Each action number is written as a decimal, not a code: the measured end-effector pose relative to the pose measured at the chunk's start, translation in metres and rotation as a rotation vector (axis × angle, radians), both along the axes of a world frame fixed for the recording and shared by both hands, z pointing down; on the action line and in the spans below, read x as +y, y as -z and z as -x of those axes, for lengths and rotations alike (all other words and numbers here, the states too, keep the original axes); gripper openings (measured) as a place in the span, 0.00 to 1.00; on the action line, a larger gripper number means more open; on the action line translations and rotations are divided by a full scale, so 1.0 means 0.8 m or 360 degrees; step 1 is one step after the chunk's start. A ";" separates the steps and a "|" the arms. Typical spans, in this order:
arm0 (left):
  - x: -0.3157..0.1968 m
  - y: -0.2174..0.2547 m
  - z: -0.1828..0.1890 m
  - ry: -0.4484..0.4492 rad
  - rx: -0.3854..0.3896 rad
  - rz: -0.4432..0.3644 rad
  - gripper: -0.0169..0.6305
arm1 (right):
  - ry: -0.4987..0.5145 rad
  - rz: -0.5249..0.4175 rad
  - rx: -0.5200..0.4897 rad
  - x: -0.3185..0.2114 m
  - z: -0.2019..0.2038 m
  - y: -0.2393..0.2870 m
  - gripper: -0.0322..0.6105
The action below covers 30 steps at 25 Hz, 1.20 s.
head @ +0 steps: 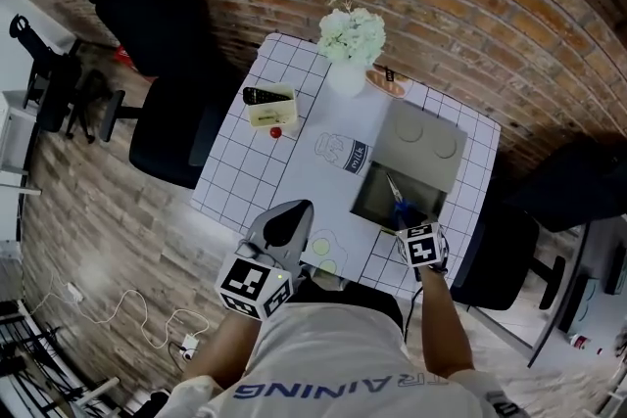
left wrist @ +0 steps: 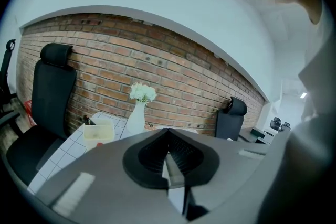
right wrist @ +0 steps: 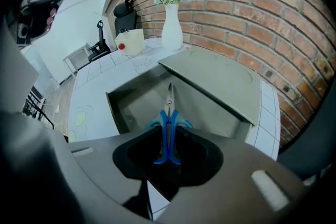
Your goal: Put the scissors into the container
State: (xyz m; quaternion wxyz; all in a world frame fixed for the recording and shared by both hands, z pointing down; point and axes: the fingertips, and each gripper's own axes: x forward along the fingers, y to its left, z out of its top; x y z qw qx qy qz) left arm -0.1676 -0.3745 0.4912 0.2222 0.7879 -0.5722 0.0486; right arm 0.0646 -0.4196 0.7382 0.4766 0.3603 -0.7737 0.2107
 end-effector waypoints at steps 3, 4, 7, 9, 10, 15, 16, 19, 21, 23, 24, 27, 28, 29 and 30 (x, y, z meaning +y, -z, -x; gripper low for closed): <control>0.003 -0.002 0.003 0.0005 0.0004 0.0003 0.02 | -0.0026 0.0048 0.0045 -0.001 -0.002 -0.010 0.22; 0.004 -0.002 0.004 0.0002 0.0006 0.0001 0.02 | -0.0029 0.0065 0.0062 -0.001 -0.003 -0.013 0.22; 0.004 0.001 0.006 -0.0004 0.0012 -0.0012 0.02 | -0.0045 0.0107 0.0101 0.002 -0.008 -0.022 0.22; 0.003 0.003 0.009 -0.0003 0.0018 -0.0022 0.02 | -0.0067 0.0121 0.0115 0.002 -0.010 -0.020 0.22; 0.002 0.004 0.010 -0.0004 0.0021 -0.0026 0.02 | -0.0070 0.0113 0.0111 0.001 -0.010 -0.018 0.22; -0.002 0.010 0.011 -0.0032 0.0036 -0.0049 0.02 | -0.0110 0.0045 0.0072 -0.007 -0.011 0.007 0.24; -0.004 0.012 0.009 -0.0043 0.0038 -0.0056 0.02 | -0.0124 0.0022 0.0055 -0.009 -0.012 0.015 0.24; -0.011 0.021 0.001 -0.0091 0.0045 -0.0089 0.02 | -0.0160 -0.0050 -0.0040 -0.014 -0.011 0.049 0.17; -0.018 0.032 -0.007 -0.0137 0.0054 -0.0130 0.02 | -0.0179 -0.0090 -0.0123 -0.015 -0.011 0.079 0.11; -0.026 0.046 -0.018 -0.0184 0.0064 -0.0181 0.02 | -0.0201 -0.0169 -0.0191 -0.016 -0.015 0.115 0.08; -0.030 0.053 -0.024 -0.0206 0.0069 -0.0208 0.02 | -0.0217 -0.0221 -0.0221 -0.018 -0.018 0.135 0.08; -0.041 0.072 -0.042 -0.0269 0.0075 -0.0291 0.02 | -0.0279 -0.0394 -0.0324 -0.023 -0.030 0.195 0.08; -0.044 0.077 -0.049 -0.0288 0.0077 -0.0311 0.02 | -0.0300 -0.0451 -0.0359 -0.024 -0.034 0.214 0.08; -0.047 0.081 -0.054 -0.0307 0.0081 -0.0327 0.02 | -0.0322 -0.0506 -0.0393 -0.023 -0.038 0.233 0.07; -0.049 0.086 -0.060 -0.0323 0.0085 -0.0343 0.02 | -0.0344 -0.0556 -0.0426 -0.023 -0.042 0.251 0.08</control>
